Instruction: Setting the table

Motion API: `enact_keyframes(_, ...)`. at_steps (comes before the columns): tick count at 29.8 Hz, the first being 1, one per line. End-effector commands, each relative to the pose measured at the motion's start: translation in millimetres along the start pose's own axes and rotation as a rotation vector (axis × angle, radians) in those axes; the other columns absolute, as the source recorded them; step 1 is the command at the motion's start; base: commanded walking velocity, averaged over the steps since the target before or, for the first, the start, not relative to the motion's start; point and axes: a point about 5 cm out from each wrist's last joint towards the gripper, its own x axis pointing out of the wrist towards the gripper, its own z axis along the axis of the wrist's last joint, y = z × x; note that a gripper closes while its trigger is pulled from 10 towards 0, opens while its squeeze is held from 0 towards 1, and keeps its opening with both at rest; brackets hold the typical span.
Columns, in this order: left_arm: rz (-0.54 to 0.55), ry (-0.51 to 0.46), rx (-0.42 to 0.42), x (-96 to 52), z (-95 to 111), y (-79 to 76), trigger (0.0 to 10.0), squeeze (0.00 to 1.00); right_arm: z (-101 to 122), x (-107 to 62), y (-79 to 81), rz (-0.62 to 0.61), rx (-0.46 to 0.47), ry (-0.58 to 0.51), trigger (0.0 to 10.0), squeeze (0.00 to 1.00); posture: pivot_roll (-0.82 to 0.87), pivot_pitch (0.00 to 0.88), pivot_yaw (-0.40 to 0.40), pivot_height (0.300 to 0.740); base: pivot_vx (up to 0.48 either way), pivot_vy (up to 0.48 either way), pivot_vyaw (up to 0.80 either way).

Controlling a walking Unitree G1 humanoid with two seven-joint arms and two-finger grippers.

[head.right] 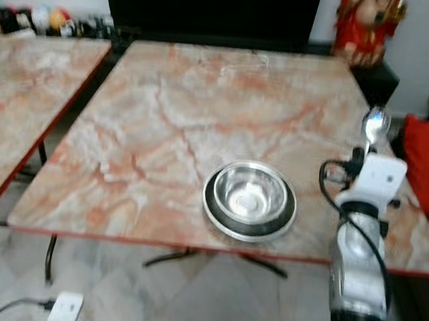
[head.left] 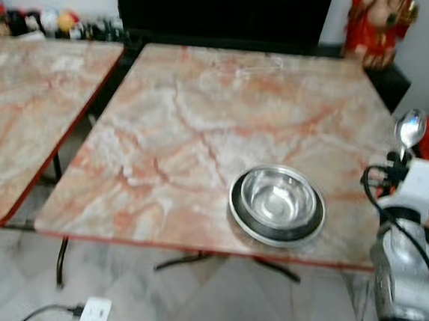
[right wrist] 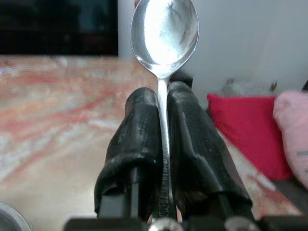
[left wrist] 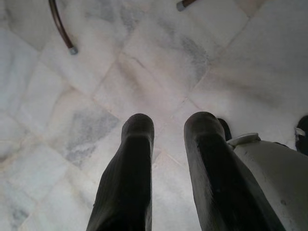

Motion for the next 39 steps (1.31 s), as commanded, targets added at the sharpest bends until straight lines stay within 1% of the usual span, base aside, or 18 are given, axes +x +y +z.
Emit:
enact_keyframes(1, 0.008, 0.006, 0.013, -1.1, -3.5, 3.7, 10.0, 0.00, 0.1, 6.9, 0.8, 0.030, 0.004, 0.041, 10.0, 0.00, -0.11, 0.054, 0.034, 0.740, 0.000, 0.000, 0.00)
enact_keyframes(4, 0.006, 0.001, 0.010, -0.9, -2.5, 2.3, 10.0, 0.00, -5.4, 11.3, 2.1, 0.068, -0.032, 0.083, 10.0, 0.00, -0.10, 0.056, 0.033, 0.740, 0.000, 0.000, 0.00)
enact_keyframes(6, 0.006, -0.001, 0.008, -0.7, -1.7, 1.9, 10.0, 0.00, -10.0, 12.8, 3.4, 0.088, -0.036, 0.115, 10.0, 0.00, -0.10, 0.061, 0.033, 0.740, 0.000, 0.000, 0.00)
enact_keyframes(7, 0.006, -0.007, 0.006, -0.2, 0.4, 1.8, 10.0, 0.00, -19.7, 15.2, 3.7, 0.092, -0.024, 0.188, 10.0, 0.00, -0.10, 0.061, 0.034, 0.740, 0.000, 0.000, 0.00)
enact_keyframes(9, 0.006, -0.008, 0.006, 0.0, 0.9, 1.7, 10.0, 0.00, -22.1, 15.8, 3.7, 0.092, -0.020, 0.206, 10.0, 0.00, -0.10, 0.061, 0.034, 0.740, 0.000, 0.000, 0.00)
enact_keyframes(10, 0.008, -0.014, 0.005, 0.5, 3.1, 2.3, 10.0, 0.00, -28.8, 17.6, 4.3, 0.097, 0.017, 0.241, 10.0, 0.00, -0.09, 0.062, 0.036, 0.740, 0.000, 0.000, 0.00)
enact_keyframes(11, 0.009, -0.017, 0.005, 0.8, 4.3, 2.5, 10.0, 0.00, -32.0, 18.7, 4.5, 0.104, 0.021, 0.261, 10.0, 0.00, -0.09, 0.065, 0.037, 0.740, 0.000, 0.000, 0.00)
enact_keyframes(12, 0.010, -0.022, 0.004, 1.1, 6.0, 3.0, 10.0, 0.00, -38.6, 19.7, 5.6, 0.106, 0.058, 0.304, 10.0, 0.00, -0.10, 0.067, 0.040, 0.740, 0.000, 0.000, 0.00)
enact_keyframes(14, 0.010, -0.025, 0.004, 1.2, 6.6, 3.2, 10.0, 0.00, -41.3, 20.6, 6.8, 0.108, 0.087, 0.328, 10.0, 0.00, -0.10, 0.068, 0.042, 0.740, 0.000, 0.000, 0.00)
enact_keyframes(17, 0.010, -0.027, 0.005, 1.5, 7.8, 3.6, 10.0, 0.00, -45.7, 20.8, 13.0, 0.147, 0.111, 0.364, 10.0, 0.00, -0.10, 0.071, 0.043, 0.740, 0.000, 0.000, 0.00)
enact_keyframes(19, 0.011, -0.030, 0.004, 1.8, 8.9, 3.5, 10.0, 0.00, -50.9, 21.3, 17.3, 0.178, 0.075, 0.401, 10.0, 0.00, -0.10, 0.074, 0.042, 0.740, 0.000, 0.000, 0.00)
enact_keyframes(22, 0.011, -0.038, 0.000, 2.3, 11.4, 2.6, 10.0, 0.00, -53.0, 24.3, 19.3, 0.178, 0.099, 0.420, 10.0, 0.00, -0.10, 0.081, 0.044, 0.740, 0.000, 0.000, 0.00)
enact_keyframes(24, 0.010, -0.038, -0.001, 2.4, 11.6, 2.3, 10.0, 0.00, -54.4, 25.3, 19.4, 0.180, 0.096, 0.430, 10.0, 0.00, -0.10, 0.081, 0.045, 0.740, 0.000, 0.000, 0.00)
enact_keyframes(26, 0.009, -0.037, 0.001, 2.3, 11.4, 2.0, 10.0, 0.00, -57.3, 25.0, 18.6, 0.184, 0.066, 0.445, 10.0, 0.00, -0.10, 0.083, 0.047, 0.740, 0.000, 0.000, 0.00)
enact_keyframes(28, 0.007, -0.037, 0.002, 2.3, 11.4, 1.7, 10.0, 0.00, -59.0, 24.8, 16.5, 0.183, 0.017, 0.449, 10.0, 0.00, -0.10, 0.082, 0.048, 0.740, 0.000, 0.000, 0.00)
enact_keyframes(30, 0.007, -0.038, 0.001, 2.3, 11.5, 1.9, 10.0, 0.00, -60.5, 25.4, 14.1, 0.163, 0.042, 0.457, 10.0, 0.00, -0.09, 0.082, 0.048, 0.740, 0.000, 0.000, 0.00)
enact_keyframes(33, 0.007, -0.037, 0.002, 2.3, 11.3, 2.0, 10.0, 0.00, -59.8, 26.2, 14.4, 0.168, 0.059, 0.451, 10.0, 0.00, -0.10, 0.082, 0.049, 0.740, 0.000, 0.000, 0.00)
enact_keyframes(39, 0.008, -0.038, 0.001, 2.3, 11.4, 2.2, 10.0, 0.00, -62.1, 24.2, 16.7, 0.166, 0.062, 0.456, 10.0, 0.00, -0.09, 0.085, 0.046, 0.740, 0.000, 0.000, 0.00)
